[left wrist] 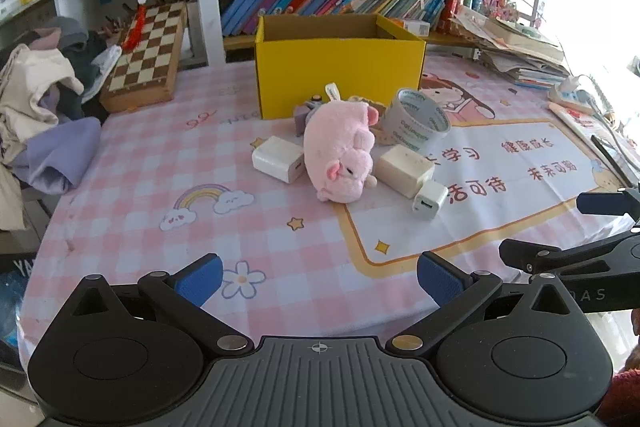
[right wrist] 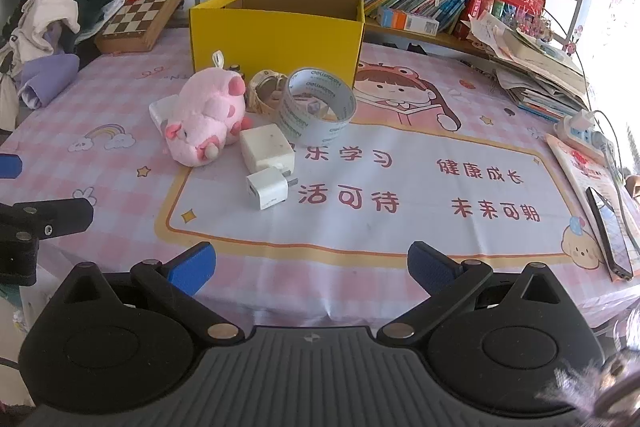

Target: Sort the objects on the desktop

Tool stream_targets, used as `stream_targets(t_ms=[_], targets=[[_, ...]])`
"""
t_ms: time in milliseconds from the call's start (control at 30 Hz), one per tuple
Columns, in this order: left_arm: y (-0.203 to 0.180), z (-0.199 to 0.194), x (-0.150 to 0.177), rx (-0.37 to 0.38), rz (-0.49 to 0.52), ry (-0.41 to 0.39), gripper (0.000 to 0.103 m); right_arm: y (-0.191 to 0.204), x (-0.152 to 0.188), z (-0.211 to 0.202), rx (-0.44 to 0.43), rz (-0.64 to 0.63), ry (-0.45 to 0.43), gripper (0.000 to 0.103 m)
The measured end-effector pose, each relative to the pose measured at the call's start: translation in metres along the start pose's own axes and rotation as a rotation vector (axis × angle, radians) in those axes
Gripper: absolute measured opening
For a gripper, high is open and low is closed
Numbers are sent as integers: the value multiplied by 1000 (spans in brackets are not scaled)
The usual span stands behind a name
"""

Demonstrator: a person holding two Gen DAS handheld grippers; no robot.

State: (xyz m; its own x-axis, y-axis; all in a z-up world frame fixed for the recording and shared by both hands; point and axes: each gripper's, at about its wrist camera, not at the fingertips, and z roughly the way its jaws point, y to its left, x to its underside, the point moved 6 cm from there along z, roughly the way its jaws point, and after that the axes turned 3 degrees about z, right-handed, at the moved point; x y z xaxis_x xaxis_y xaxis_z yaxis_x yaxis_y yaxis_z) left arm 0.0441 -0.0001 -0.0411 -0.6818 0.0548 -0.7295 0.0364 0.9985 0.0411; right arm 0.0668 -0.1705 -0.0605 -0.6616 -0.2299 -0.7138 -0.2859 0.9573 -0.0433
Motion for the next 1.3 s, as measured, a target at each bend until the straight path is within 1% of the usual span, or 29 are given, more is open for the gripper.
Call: stream_targets(t_ms=[300,533,1033,1300], targets=[[-3,4,0,0,7,14,103,3,0,2,2,2,-3,103],[-5,7,0,-1,13,26,103,-4,-2,3,-2,2,9,103],[-8,8,2,-3,15,46,103,-6,-2,5,-5,3,14,103],[-5,5,0,-12,9,44,103,-5,-2,3,-3,2,5,103]])
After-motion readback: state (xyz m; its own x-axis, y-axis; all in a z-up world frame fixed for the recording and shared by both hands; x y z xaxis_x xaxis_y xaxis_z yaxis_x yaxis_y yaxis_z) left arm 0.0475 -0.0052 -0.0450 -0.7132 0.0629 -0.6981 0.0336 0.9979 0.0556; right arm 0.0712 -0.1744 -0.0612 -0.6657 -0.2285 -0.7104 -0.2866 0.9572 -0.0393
